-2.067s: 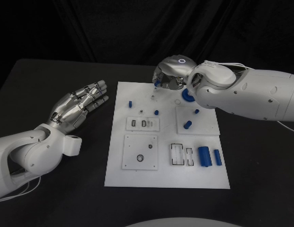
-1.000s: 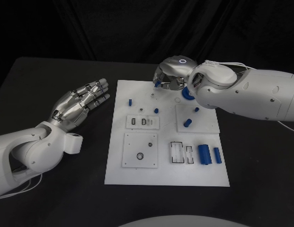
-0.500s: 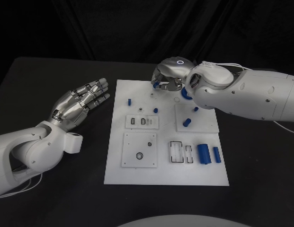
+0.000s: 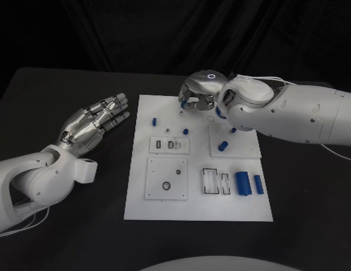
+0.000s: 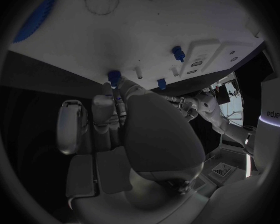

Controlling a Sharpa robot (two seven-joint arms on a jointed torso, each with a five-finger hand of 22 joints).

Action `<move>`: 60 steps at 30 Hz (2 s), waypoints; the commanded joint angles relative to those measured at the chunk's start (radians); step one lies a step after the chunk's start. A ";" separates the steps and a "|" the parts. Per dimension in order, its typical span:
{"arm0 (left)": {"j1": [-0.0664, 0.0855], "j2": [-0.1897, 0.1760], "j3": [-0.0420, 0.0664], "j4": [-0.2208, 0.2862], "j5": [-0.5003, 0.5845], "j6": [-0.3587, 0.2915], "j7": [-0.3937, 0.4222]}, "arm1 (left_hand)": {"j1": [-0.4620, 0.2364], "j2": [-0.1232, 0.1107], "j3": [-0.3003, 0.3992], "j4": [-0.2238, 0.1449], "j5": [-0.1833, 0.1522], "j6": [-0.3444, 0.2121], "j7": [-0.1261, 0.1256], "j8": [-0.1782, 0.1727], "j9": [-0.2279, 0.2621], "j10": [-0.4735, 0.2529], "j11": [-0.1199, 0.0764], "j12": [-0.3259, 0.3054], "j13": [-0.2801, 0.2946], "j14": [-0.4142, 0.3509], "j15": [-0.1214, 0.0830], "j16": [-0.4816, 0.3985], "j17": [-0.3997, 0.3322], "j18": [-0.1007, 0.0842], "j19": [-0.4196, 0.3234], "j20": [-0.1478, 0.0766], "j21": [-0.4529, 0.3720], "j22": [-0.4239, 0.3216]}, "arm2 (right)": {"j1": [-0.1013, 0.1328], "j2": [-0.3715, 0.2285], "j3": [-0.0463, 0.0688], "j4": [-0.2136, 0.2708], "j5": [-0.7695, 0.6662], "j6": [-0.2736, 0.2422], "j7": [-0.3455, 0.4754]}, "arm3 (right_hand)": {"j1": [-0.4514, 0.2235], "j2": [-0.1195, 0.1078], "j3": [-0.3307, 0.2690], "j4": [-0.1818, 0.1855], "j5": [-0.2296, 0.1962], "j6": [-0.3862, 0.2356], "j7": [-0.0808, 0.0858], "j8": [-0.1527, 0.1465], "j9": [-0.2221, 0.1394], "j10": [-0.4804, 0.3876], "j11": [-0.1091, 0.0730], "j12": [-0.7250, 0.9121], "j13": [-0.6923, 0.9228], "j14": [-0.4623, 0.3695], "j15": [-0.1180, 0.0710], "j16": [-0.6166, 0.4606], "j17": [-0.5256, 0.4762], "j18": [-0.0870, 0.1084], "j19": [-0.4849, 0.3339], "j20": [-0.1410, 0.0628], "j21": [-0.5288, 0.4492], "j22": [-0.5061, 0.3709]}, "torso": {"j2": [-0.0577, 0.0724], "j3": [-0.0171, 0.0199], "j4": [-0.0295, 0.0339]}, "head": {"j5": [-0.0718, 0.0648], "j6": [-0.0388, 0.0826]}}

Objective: Assemble the parts on the task board

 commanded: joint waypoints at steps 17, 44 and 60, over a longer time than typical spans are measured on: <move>0.000 -0.014 0.000 0.007 0.010 0.021 0.247 | 0.010 -0.001 0.008 0.000 0.002 0.003 0.000 0.003 0.001 0.000 0.006 0.006 0.001 0.001 0.009 0.006 0.001 0.009 0.004 0.004 0.005 0.001 | 0.034 -0.118 0.007 0.103 0.005 -0.102 -0.024 | -0.020 0.002 -0.072 -0.024 0.002 -0.181 -0.006 -0.028 -0.064 -0.247 0.016 0.067 0.023 -0.082 -0.010 -0.086 -0.115 0.022 -0.075 -0.004 -0.099 -0.073 | 0.000 0.0016 -0.0017 | 0.006 0.010; 0.000 -0.001 0.000 -0.006 0.019 0.018 0.227 | 0.009 0.003 0.025 -0.001 0.005 0.008 0.004 0.005 0.001 0.001 0.013 0.009 0.001 -0.002 0.012 0.004 0.000 0.004 -0.002 0.003 0.001 -0.001 | 0.058 -0.405 -0.013 0.235 0.036 0.074 -0.108 | -0.290 0.001 -0.170 0.051 -0.008 -0.100 -0.011 -0.041 -0.072 0.383 -0.073 1.494 1.470 0.175 -0.038 0.414 0.786 -0.017 0.023 -0.031 0.013 0.128 | -0.002 0.0005 -0.0083 | 0.004 0.007; -0.001 0.002 0.000 -0.009 0.022 0.026 0.218 | 0.010 0.001 0.035 -0.004 0.002 0.005 0.007 0.004 0.001 -0.003 0.013 0.007 0.000 -0.006 0.013 0.002 0.000 0.001 -0.006 0.003 -0.002 -0.003 | 0.020 -0.367 -0.013 0.198 -0.042 -0.006 -0.145 | -0.217 0.008 -0.134 0.024 0.101 -0.192 -0.050 -0.054 -0.098 0.428 -0.105 1.508 1.506 0.185 -0.068 0.422 0.805 -0.037 0.088 -0.057 0.083 0.195 | -0.002 0.0008 -0.0079 | -0.002 0.008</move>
